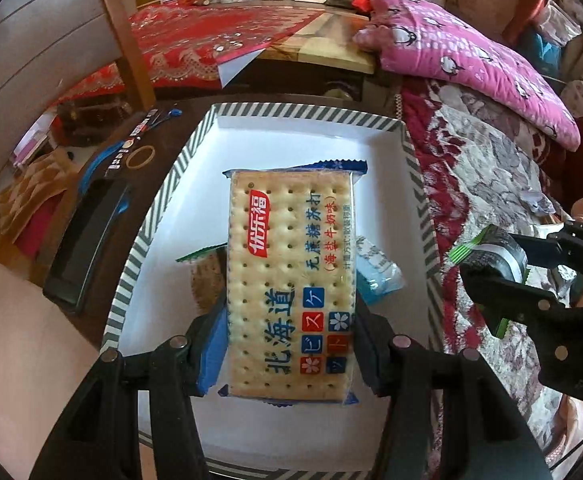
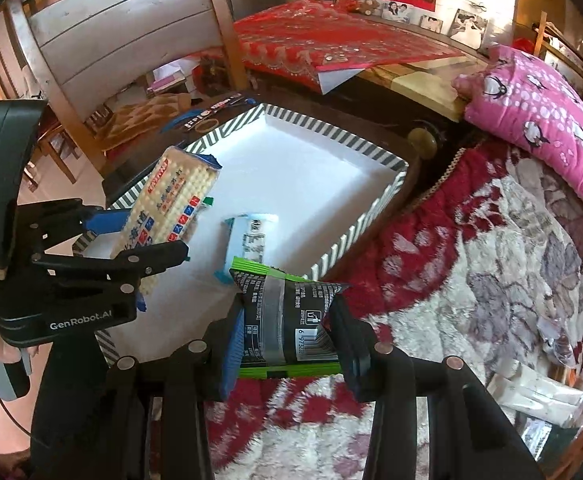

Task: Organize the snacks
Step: 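Carry the cracker packet with the left tool while the right tool carries the snack bag to the tray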

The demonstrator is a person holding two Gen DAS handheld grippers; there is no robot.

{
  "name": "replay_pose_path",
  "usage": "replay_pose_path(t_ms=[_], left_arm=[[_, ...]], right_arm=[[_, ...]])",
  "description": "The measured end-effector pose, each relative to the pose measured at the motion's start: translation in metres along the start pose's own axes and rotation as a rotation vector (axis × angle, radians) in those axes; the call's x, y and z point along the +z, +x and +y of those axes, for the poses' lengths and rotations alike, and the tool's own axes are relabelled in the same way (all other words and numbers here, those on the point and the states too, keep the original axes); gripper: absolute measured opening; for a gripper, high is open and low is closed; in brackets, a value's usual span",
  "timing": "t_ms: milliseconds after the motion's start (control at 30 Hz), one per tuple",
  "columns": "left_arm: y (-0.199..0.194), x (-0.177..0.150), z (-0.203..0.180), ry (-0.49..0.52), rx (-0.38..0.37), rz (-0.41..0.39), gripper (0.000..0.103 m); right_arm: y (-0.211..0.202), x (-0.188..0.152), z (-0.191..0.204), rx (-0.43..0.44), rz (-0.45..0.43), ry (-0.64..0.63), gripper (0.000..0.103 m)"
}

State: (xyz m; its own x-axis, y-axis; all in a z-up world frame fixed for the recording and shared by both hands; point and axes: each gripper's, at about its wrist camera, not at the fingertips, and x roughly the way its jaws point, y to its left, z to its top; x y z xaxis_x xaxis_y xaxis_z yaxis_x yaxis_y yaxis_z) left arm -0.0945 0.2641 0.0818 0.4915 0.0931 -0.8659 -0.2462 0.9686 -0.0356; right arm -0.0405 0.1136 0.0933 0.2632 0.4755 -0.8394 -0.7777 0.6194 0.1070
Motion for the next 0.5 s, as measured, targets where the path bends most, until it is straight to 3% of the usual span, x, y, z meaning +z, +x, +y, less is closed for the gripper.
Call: replay_pose_path(t_ms=[500], left_arm=[[0.010,-0.020,0.034,-0.058,0.046,0.059,0.054]], right_arm=[[0.032,0.007,0.040,0.094,0.059,-0.062,0.044]])
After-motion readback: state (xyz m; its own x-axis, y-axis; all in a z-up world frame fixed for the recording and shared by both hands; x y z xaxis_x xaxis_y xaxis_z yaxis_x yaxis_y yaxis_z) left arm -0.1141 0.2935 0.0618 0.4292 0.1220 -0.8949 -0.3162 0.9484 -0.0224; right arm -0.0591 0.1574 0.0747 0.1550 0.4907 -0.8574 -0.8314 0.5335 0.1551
